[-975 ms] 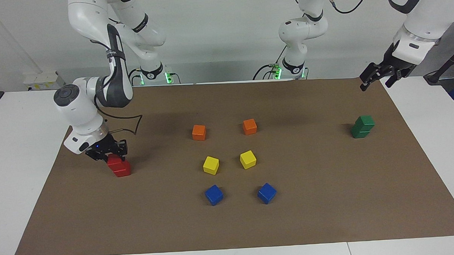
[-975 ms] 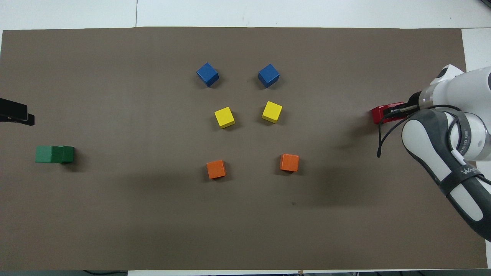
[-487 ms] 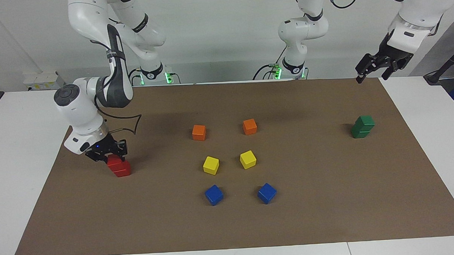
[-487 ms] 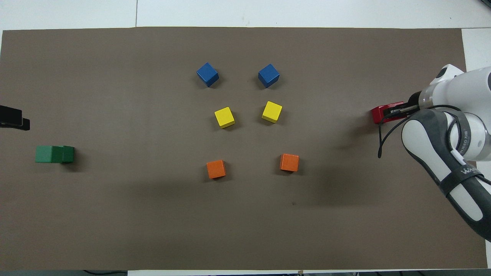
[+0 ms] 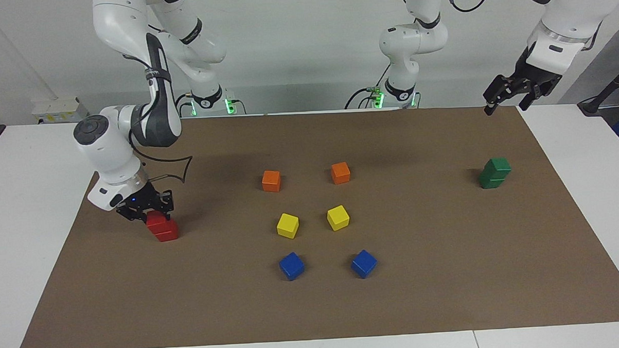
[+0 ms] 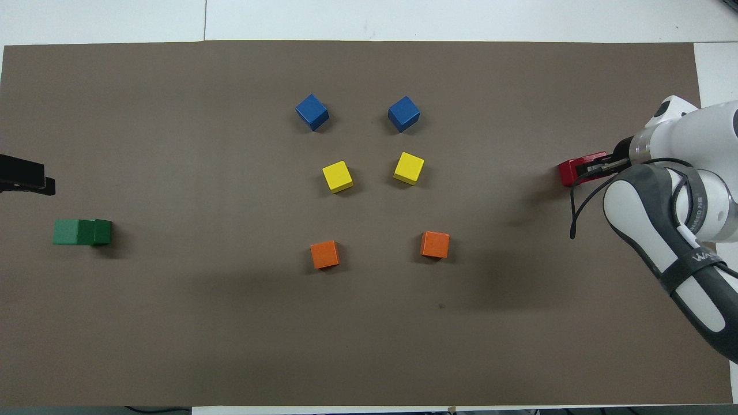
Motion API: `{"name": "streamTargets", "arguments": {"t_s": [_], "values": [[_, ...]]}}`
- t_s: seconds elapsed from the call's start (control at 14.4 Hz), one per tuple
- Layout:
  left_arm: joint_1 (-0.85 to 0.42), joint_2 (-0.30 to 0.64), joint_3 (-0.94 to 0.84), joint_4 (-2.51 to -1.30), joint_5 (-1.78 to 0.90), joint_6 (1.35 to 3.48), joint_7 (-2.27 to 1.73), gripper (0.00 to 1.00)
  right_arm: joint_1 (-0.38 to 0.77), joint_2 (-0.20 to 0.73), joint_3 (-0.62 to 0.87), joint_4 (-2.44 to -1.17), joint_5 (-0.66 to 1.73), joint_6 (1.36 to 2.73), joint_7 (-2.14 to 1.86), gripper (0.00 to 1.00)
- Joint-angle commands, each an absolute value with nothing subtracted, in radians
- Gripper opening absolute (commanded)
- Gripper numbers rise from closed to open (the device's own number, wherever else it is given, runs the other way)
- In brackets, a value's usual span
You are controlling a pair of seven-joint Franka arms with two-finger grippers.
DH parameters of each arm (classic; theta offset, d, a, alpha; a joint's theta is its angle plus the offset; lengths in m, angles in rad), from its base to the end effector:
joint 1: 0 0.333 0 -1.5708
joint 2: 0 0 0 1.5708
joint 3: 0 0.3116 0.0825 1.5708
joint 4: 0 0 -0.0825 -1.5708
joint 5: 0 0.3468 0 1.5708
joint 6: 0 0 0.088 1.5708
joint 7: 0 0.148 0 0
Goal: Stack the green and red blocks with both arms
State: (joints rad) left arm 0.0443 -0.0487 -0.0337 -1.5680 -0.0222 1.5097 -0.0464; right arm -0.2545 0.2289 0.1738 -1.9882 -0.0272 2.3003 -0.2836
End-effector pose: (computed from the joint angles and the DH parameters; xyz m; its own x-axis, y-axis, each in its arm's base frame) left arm 0.4959 0.0014 0.5997 0.9984 0.0557 -0.0106 0.0559 -0.9982 0.0201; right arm 0.5754 -0.0507 0.3365 0.9733 0.2119 0.0883 0.2120 -0.9772 0.0075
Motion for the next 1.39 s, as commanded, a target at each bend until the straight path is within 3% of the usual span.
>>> {"name": "streamTargets", "arguments": {"t_s": [0.0, 0.07, 0.35, 0.42, 0.91, 1.32], "values": [[0.029, -0.072, -0.02, -1.601, -0.018, 1.529, -0.049, 1.0, -0.258, 0.233, 0.179, -1.994, -0.04, 2.329, -0.29, 0.46], [0.031, -0.072, -0.02, -1.6, -0.018, 1.529, -0.049, 1.0, -0.258, 0.233, 0.179, -1.994, -0.04, 2.33, -0.288, 0.58], [0.031, -0.072, -0.021, -1.6, -0.018, 1.529, -0.049, 1.0, -0.258, 0.233, 0.179, -1.994, -0.04, 2.33, -0.275, 0.87], [0.032, -0.072, -0.021, -1.598, -0.018, 1.528, -0.049, 1.0, -0.259, 0.233, 0.179, -1.994, -0.04, 2.33, -0.275, 0.98], [0.034, -0.078, -0.021, -1.603, -0.018, 1.531, -0.049, 1.0, -0.264, 0.2, 0.179, -1.958, -0.038, 2.241, -0.253, 1.0], [0.034, -0.078, -0.021, -1.601, -0.018, 1.532, -0.051, 1.0, -0.238, 0.06, 0.193, -1.813, 0.007, 1.895, -0.089, 1.0]]}}
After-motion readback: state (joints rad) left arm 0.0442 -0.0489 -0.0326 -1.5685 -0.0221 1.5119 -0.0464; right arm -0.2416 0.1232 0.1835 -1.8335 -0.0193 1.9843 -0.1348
